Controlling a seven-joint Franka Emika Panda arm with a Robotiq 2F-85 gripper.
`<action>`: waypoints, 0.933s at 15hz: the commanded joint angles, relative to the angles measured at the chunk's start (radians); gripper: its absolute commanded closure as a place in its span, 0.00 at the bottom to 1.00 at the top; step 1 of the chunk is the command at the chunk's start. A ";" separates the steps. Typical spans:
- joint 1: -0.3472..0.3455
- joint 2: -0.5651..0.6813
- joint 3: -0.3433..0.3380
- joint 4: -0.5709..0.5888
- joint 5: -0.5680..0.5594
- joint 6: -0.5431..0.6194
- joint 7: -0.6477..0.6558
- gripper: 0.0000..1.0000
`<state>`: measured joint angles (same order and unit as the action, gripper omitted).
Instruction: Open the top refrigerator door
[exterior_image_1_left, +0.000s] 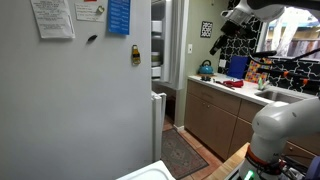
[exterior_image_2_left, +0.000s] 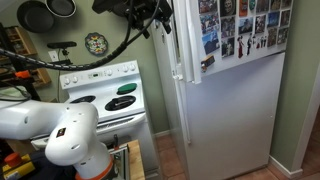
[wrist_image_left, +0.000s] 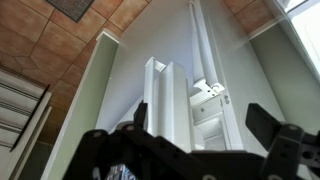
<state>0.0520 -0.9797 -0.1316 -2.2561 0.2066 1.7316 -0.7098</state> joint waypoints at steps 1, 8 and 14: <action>0.036 -0.047 -0.001 -0.036 -0.026 -0.015 0.040 0.00; 0.051 -0.106 -0.002 -0.071 -0.025 -0.055 0.067 0.00; 0.064 -0.087 -0.009 -0.053 -0.024 -0.037 0.064 0.00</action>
<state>0.0812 -1.0640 -0.1276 -2.3108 0.2054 1.6906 -0.6694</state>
